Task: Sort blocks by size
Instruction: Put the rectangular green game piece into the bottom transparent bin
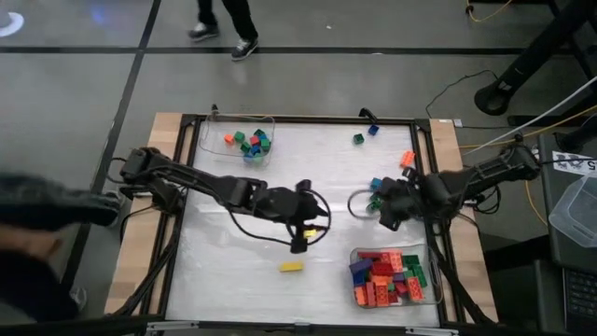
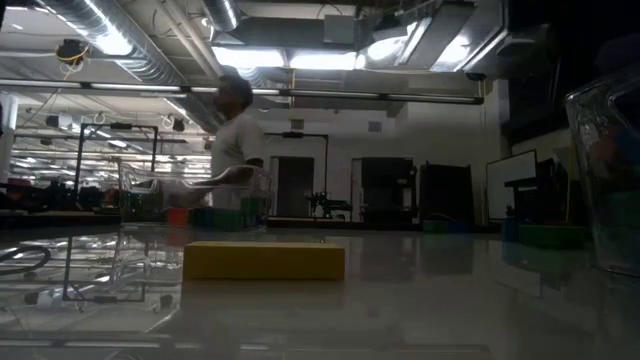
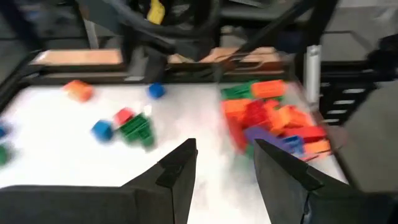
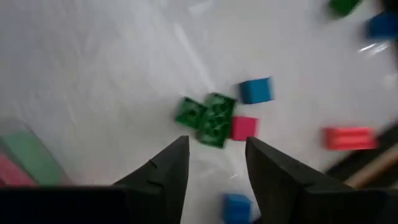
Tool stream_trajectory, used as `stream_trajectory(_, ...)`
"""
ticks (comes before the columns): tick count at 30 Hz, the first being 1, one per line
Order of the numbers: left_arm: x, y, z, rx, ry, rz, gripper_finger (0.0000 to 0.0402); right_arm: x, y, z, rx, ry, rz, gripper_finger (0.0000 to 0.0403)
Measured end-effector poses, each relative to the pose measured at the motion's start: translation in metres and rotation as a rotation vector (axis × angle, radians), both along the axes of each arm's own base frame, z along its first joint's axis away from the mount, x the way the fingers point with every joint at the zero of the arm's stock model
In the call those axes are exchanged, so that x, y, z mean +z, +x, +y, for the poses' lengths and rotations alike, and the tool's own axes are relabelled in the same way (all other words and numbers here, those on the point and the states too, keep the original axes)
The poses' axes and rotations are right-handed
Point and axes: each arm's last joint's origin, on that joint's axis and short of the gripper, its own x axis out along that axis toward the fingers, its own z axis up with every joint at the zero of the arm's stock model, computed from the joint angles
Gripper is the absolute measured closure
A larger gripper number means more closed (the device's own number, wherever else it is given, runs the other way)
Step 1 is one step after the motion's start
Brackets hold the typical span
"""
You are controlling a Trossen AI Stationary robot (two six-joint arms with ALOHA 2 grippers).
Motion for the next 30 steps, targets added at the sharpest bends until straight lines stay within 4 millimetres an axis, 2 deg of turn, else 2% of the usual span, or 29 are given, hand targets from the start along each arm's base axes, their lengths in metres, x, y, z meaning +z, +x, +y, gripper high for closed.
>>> stream_trajectory(4,-0.009,-0.022,-0.002,0.081,0.005,0.022,0.0256,-0.025,0.004,-0.024,-0.016,0.145,0.002,0.0244)
stream_trajectory(9,-0.029,-0.047,-0.003,0.176,-0.003,0.031,0.0256,-0.05,0.01,-0.053,-0.075,0.215,-0.036,0.0244)
stream_trajectory(17,-0.056,-0.061,-0.001,0.21,-0.017,0.03,0.0257,-0.075,0.009,-0.098,-0.264,0.324,-0.113,0.0244)
stream_trajectory(21,-0.065,-0.063,0.0,0.218,-0.022,0.05,0.0257,-0.084,0.006,-0.106,-0.307,0.342,-0.115,0.0244)
stream_trajectory(30,-0.07,-0.064,0.0,0.22,-0.02,0.059,0.0257,-0.11,-0.001,-0.104,-0.369,0.343,-0.111,0.0244)
